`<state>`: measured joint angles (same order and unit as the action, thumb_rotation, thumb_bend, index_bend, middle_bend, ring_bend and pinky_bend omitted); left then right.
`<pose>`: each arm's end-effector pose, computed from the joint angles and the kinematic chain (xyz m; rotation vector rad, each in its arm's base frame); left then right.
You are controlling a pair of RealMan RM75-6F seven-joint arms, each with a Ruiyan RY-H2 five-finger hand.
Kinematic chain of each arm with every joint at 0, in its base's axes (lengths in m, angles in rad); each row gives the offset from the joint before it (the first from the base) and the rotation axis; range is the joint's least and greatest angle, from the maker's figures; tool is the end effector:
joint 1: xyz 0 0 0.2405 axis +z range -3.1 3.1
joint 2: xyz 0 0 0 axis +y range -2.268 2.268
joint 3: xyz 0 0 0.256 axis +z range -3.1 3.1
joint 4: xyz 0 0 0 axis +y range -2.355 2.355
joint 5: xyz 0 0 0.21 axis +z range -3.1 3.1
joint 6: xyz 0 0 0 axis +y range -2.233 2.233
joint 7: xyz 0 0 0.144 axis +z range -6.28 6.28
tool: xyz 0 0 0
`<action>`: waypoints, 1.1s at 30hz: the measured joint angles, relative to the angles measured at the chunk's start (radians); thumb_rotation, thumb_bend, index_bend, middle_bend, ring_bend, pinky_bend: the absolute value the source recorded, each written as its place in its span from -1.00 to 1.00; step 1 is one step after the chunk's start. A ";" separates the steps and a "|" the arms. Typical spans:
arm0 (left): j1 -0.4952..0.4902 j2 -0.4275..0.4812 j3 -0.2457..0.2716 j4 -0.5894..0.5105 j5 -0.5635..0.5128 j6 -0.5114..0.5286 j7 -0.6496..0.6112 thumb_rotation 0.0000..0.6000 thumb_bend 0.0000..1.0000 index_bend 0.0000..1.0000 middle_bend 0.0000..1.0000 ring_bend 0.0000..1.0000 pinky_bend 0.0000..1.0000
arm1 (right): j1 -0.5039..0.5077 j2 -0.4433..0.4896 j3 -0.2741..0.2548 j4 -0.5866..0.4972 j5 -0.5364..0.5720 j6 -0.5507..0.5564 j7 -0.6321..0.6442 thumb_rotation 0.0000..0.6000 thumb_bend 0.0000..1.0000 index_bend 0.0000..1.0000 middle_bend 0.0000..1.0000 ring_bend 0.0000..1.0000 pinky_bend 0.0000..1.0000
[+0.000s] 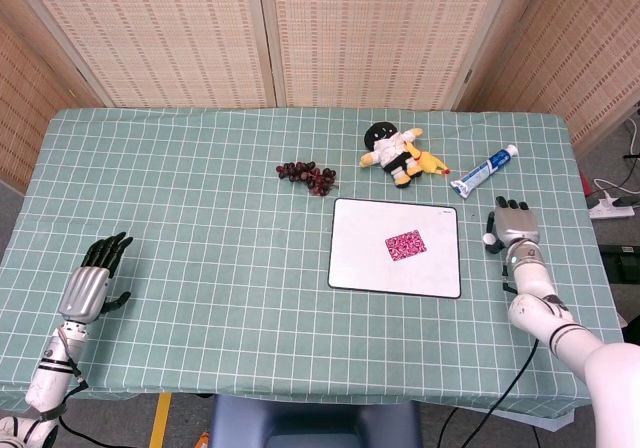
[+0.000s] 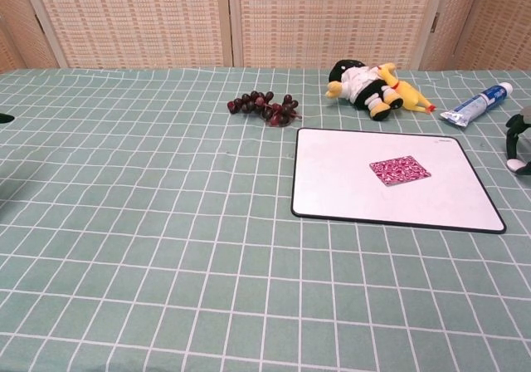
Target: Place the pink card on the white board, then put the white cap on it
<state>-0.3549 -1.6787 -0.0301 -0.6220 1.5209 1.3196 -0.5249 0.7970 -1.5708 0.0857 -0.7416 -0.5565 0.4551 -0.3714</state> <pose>-0.3654 0.2883 0.0585 -1.5085 -0.9478 -1.0279 -0.3437 -0.4227 0.0545 1.4738 -1.1897 0.2488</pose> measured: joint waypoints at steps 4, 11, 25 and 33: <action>0.000 0.000 0.000 0.000 0.000 0.000 -0.003 1.00 -0.62 -1.00 -1.00 -1.00 -1.00 | 0.000 0.001 0.003 -0.004 -0.001 0.002 0.002 1.00 -0.39 0.03 -1.00 -1.00 -1.00; -0.002 0.001 0.000 -0.001 0.000 -0.006 -0.004 1.00 -0.62 -1.00 -1.00 -1.00 -1.00 | 0.008 0.035 0.022 -0.081 -0.020 0.027 0.015 1.00 -0.38 0.03 -1.00 -1.00 -1.00; 0.000 0.002 -0.005 0.003 -0.007 -0.007 0.007 1.00 -0.62 -1.00 -1.00 -1.00 -1.00 | 0.095 0.128 0.033 -0.482 0.011 0.194 -0.101 1.00 -0.37 0.03 -1.00 -1.00 -1.00; 0.001 0.004 -0.005 -0.001 -0.006 -0.002 0.003 1.00 -0.62 -1.00 -1.00 -1.00 -1.00 | 0.153 0.078 0.000 -0.484 0.118 0.224 -0.173 1.00 -0.36 0.03 -1.00 -1.00 -1.00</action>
<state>-0.3543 -1.6746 -0.0351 -0.6226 1.5153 1.3181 -0.5224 0.9504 -1.4926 0.0860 -1.2260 -0.4388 0.6792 -0.5449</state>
